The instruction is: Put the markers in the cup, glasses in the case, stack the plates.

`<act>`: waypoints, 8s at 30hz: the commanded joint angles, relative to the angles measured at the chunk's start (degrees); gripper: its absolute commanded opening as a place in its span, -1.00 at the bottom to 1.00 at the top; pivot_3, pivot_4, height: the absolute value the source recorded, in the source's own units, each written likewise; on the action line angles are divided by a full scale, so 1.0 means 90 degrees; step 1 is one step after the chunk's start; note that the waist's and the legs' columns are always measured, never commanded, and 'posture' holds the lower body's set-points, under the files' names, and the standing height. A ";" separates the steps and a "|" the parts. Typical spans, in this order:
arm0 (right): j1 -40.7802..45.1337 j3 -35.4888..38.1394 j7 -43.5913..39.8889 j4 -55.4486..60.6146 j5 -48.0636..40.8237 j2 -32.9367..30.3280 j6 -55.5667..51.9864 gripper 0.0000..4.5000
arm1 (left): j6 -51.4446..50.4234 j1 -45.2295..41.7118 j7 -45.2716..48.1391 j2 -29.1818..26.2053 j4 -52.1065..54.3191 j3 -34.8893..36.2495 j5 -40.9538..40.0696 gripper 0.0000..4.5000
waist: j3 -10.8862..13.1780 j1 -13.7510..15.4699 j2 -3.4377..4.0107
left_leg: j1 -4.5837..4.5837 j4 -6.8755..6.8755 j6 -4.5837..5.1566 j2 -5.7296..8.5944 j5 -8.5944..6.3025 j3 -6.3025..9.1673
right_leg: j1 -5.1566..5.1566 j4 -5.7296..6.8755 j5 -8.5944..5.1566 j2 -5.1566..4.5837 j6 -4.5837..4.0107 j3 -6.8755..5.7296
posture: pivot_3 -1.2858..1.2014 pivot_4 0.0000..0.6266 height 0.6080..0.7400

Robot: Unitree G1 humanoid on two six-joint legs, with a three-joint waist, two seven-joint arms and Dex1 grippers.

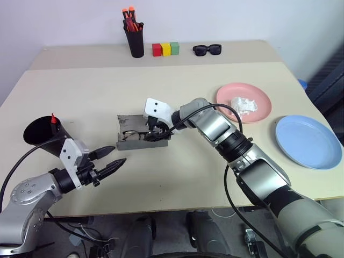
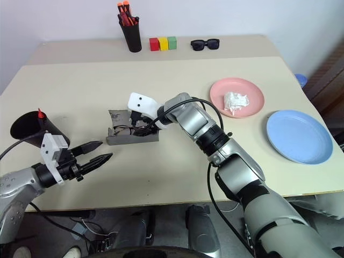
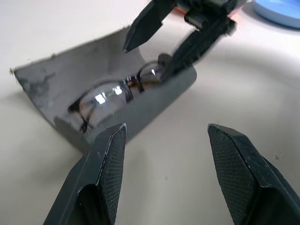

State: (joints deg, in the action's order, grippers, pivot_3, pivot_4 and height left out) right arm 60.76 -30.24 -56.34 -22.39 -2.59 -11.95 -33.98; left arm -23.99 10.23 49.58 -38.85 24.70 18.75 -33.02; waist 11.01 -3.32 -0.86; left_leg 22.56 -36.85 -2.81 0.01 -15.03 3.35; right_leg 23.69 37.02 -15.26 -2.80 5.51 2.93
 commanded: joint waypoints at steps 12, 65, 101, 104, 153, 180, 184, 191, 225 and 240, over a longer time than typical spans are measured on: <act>-0.1818 0.1741 0.0319 0.3319 -0.0363 -0.1681 -0.0305 0.33 | -0.1891 -0.2980 -0.2185 0.0521 -0.0309 -0.1177 0.0258 -0.99 | 0.0000 0.0247 -0.0010 | 0.0000 -0.0021 0.0000 0.0028 0.0000 0.0014 | -0.0026 -0.0007 0.0010 -0.0008 0.0021 -0.0013 | 0.03 -0.52 1.00; -0.3593 0.3385 0.2829 0.3629 -0.0209 -0.2868 -0.0503 0.33 | -0.1307 -0.3180 -0.0788 0.0038 0.0243 -0.2242 0.1239 -0.99 | 0.0017 0.0171 -0.0029 | -0.0006 -0.0027 -0.0003 0.0020 0.0003 0.0006 | -0.0027 0.0003 0.0002 -0.0002 0.0015 0.0000 | 0.03 -0.52 1.00; -0.3032 0.3164 0.3568 0.0876 0.0884 -0.2787 0.1022 0.33 | -0.0935 -0.3171 -0.0537 0.0553 0.0095 -0.2474 0.1131 -0.99 | 0.0016 0.0240 -0.0027 | -0.0008 -0.0032 -0.0001 0.0022 0.0003 -0.0016 | -0.0030 0.0010 0.0007 0.0016 0.0023 0.0000 | 0.03 -0.52 1.00; -0.2964 0.3161 0.3630 0.0625 0.0925 -0.2706 0.1187 0.33 | -0.0956 -0.3147 -0.0536 0.0574 0.0130 -0.2450 0.1120 -0.99 | 0.0016 0.0244 -0.0027 | -0.0008 -0.0032 -0.0001 0.0022 0.0003 -0.0015 | -0.0031 0.0009 0.0007 0.0016 0.0023 0.0000 | 0.03 -0.52 1.00; -0.4718 0.4254 0.1778 0.4095 -0.1330 -0.3197 0.0490 0.49 | -0.0908 -0.3225 -0.0418 0.0694 -0.0065 -0.2459 0.1134 -1.00 | 0.0016 0.0264 -0.0026 | -0.0016 -0.0045 0.0013 0.0021 0.0012 -0.0010 | -0.0047 0.0009 0.0011 0.0019 0.0016 -0.0001 | 0.03 -0.52 1.00; -0.3912 0.3127 0.2762 0.1409 0.0701 -0.3219 0.1739 0.49 | -0.0961 -0.3225 -0.0476 0.0750 -0.0020 -0.2456 0.1058 -1.00 | 0.0016 0.0244 -0.0026 | -0.0017 -0.0043 0.0012 0.0021 0.0013 -0.0014 | -0.0046 0.0010 0.0012 0.0019 0.0016 -0.0001 | 0.03 -0.52 1.00; -0.3724 0.3060 0.2885 0.0996 0.0851 -0.3165 0.1934 0.49 | -0.0991 -0.3228 -0.0499 0.0750 0.0012 -0.2433 0.1021 -1.00 | 0.0016 0.0249 -0.0026 | -0.0017 -0.0042 0.0012 0.0021 0.0013 -0.0012 | -0.0045 0.0010 0.0012 0.0019 0.0016 -0.0001 | 0.03 -0.52 1.00; -0.3698 0.3083 0.2948 0.0826 0.0928 -0.3113 0.2053 -0.78 | -0.0999 -0.3140 -0.0549 0.0710 0.0094 -0.2417 0.0976 -1.00 | 0.0016 0.0254 -0.0026 | -0.0017 -0.0041 0.0012 0.0022 0.0013 -0.0012 | -0.0046 0.0010 0.0012 0.0018 0.0016 -0.0001 | 0.03 -0.52 1.00; -0.7609 0.6024 0.1410 0.4232 0.0741 -0.5082 0.0792 -0.86 | -0.0595 -0.3681 -0.0173 0.1080 -0.0675 -0.2905 0.1054 -1.00 | 0.0016 0.0229 -0.0018 | -0.0031 -0.0043 0.0012 0.0022 0.0013 -0.0025 | -0.0058 0.0008 0.0006 0.0020 0.0007 0.0008 | 0.03 -0.52 1.00; -0.6064 0.4977 0.1405 0.5310 -0.0552 -0.3945 0.0075 0.49 | -0.0432 -0.3796 -0.0174 0.1170 -0.0834 -0.2943 0.1122 -1.00 | 0.0017 0.0289 -0.0021 | -0.0021 -0.0052 0.0017 0.0023 0.0016 -0.0005 | -0.0058 0.0009 0.0013 0.0025 0.0013 0.0004 | 0.03 -0.52 1.00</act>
State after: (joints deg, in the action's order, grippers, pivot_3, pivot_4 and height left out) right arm 4.95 15.54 -43.83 23.58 -6.14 -47.95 -33.47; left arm -29.07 -23.28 48.27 -28.55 15.80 -8.18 -23.08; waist 11.17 -0.71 -1.06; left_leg 22.37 -37.33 -2.66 0.21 -14.89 3.30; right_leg 23.17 37.09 -15.15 -2.59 5.64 2.96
